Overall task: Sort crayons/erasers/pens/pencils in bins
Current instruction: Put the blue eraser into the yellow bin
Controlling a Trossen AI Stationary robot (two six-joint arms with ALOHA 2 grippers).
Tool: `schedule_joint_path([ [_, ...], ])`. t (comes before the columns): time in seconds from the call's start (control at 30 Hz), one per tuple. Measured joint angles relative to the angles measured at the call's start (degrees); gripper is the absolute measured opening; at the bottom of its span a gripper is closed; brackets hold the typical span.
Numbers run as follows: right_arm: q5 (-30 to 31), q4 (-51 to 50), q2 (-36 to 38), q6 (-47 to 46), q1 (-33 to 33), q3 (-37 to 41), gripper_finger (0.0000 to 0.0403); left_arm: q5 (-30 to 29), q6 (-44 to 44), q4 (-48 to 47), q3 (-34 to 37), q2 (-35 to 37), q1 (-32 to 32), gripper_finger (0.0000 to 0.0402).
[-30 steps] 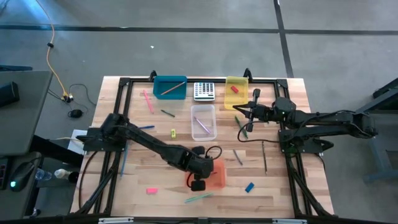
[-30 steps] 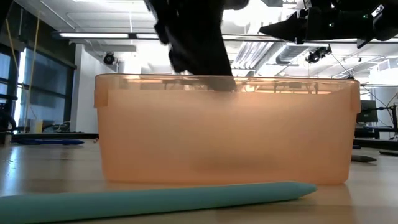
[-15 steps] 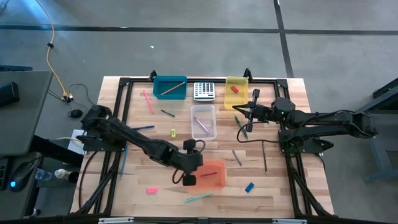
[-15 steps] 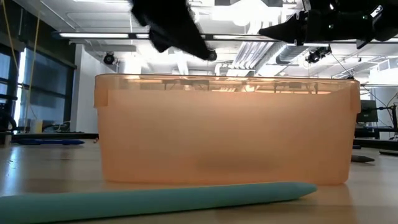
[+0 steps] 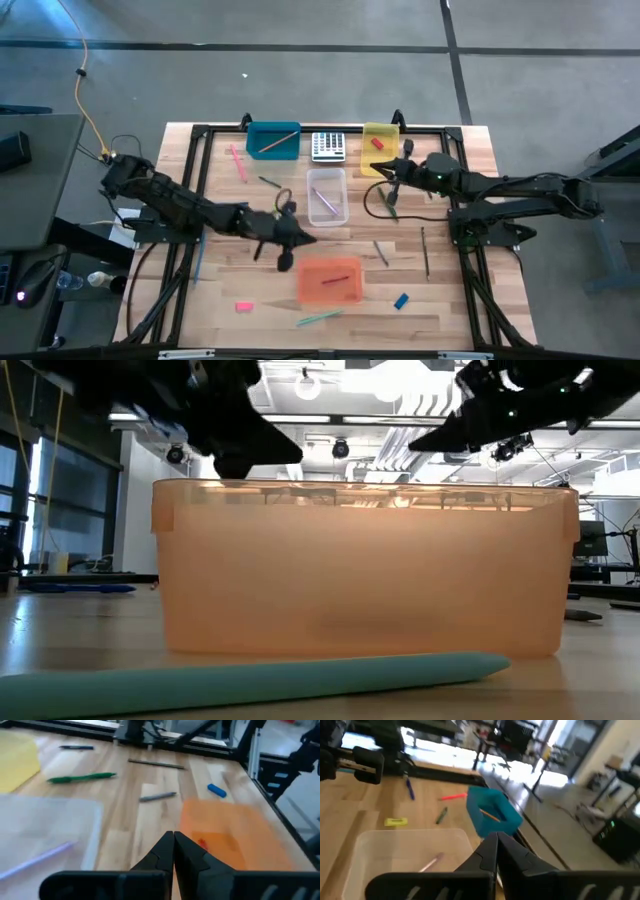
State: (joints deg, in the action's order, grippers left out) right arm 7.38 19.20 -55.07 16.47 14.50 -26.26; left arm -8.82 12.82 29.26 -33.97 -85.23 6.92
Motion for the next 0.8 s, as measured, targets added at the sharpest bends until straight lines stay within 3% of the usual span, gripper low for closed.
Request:
schedule_joint_path([
  [0.4, 6.68, -12.35, -0.45, -16.23, -4.36, -2.46, 0.0000, 7.24, -4.65, 23.29, 16.37, 3.99, -11.86, 0.0000],
  [0.57, 14.90, -25.42, -0.50, -26.45, -8.85, -4.16, 0.0000, 10.81, -5.10, 34.99, 21.99, 3.98, -17.62, 0.0000],
  [0.8, 19.78, -46.92, -0.48, -42.84, -14.33, -11.41, 0.0000, 14.16, -5.99, 45.75, 26.85, 3.98, -25.84, 0.0000],
])
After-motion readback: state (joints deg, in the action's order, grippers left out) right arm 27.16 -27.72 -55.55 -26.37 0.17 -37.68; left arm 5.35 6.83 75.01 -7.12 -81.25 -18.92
